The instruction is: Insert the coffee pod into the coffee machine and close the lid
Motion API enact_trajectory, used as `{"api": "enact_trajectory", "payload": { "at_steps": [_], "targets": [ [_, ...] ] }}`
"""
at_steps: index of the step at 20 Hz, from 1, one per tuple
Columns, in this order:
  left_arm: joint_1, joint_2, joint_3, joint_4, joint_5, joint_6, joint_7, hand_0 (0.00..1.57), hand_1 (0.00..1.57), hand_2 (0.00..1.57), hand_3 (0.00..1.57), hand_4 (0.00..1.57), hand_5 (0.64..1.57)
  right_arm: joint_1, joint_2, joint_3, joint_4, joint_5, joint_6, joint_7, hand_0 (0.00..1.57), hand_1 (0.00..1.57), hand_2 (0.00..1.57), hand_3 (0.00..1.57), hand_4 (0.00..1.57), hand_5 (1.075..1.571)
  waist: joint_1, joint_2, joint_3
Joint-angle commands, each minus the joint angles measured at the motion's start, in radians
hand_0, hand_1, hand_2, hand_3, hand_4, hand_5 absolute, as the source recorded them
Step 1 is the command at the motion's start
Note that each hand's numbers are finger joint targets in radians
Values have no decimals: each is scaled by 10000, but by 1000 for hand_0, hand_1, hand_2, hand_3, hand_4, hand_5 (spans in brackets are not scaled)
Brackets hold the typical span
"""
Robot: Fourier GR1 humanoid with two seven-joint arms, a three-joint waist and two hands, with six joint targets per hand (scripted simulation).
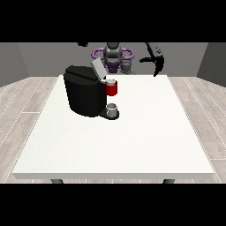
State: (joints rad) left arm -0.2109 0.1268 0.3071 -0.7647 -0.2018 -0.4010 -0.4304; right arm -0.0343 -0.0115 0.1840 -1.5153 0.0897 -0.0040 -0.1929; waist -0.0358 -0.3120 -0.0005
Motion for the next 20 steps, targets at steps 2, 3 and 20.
{"api": "enact_trajectory", "payload": {
  "at_steps": [2, 3, 20],
  "targets": [
    [660, -256, -369, -1004, 270, -257, -499, 0, 0, 0, 0, 351, 1571, -232, 109, 388, -789, 386, -1050, 737, 0, 0, 0, 0, 444, 1571, 603, 929, 5],
    [502, -638, -570, -1412, 299, 49, -442, 0, 0, 0, 0, 299, 1571, -450, -107, -310, -957, 10, -289, 791, 0, 0, 0, 0, 345, 1571, 585, 1242, 6],
    [1133, -483, -1482, -4160, 964, -508, -368, 0, 0, 0, 0, 233, 1571, -3803, -175, -1653, 1714, 933, -1764, 792, 0, 0, 0, 0, 350, 1571, 1769, 3085, 8]
  ]
}}
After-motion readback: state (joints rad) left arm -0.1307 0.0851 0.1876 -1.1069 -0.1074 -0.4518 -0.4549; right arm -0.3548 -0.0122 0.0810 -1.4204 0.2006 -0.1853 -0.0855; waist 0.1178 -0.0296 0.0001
